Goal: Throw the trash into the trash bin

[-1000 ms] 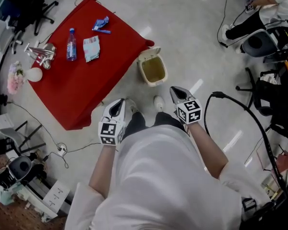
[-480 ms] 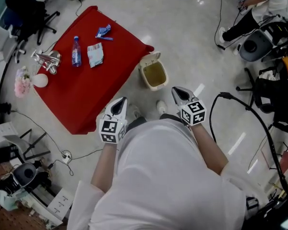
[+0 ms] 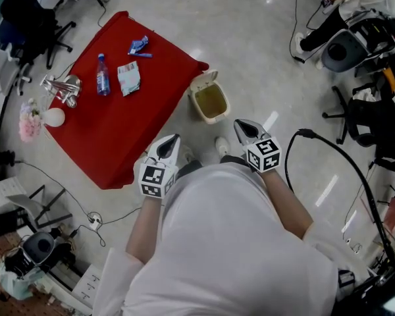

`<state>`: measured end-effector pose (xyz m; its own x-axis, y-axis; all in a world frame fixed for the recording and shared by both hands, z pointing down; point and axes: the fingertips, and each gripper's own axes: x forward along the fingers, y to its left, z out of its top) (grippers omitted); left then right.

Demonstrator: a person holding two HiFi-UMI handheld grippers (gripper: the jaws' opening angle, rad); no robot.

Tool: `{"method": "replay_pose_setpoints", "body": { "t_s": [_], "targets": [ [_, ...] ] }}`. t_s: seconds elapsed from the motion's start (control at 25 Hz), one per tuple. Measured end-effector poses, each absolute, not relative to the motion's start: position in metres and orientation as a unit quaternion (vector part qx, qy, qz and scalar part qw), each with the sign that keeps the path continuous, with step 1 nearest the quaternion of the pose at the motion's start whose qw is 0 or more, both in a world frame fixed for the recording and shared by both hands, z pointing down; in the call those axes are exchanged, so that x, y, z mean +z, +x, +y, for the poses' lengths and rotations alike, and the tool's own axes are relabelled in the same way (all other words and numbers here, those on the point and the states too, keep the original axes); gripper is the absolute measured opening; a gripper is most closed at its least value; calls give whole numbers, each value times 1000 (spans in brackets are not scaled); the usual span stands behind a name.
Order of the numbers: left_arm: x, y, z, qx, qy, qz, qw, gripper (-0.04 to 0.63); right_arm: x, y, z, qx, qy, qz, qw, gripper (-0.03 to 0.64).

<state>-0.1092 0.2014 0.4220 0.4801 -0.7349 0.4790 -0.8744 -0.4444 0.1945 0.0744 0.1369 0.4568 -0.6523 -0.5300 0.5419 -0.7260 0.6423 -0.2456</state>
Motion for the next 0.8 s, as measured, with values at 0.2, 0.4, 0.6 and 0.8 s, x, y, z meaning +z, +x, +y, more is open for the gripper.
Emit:
{"method": "replay_pose_setpoints", "body": {
  "t_s": [0.2, 0.4, 0.6, 0.8],
  "targets": [
    [427, -121, 204, 168, 835, -477, 217, 6, 458, 69, 141, 227, 366, -876, 219, 2],
    [434, -142, 206, 178, 830, -480, 220, 6, 460, 60, 143, 229, 375, -871, 219, 2],
    [436, -169, 204, 175, 823, -491, 224, 6, 460, 49, 148, 226, 382, -868, 220, 2],
    [438, -194, 200, 175, 818, -500, 224, 6, 463, 31, 148, 220, 380, -869, 227, 2]
  ]
}}
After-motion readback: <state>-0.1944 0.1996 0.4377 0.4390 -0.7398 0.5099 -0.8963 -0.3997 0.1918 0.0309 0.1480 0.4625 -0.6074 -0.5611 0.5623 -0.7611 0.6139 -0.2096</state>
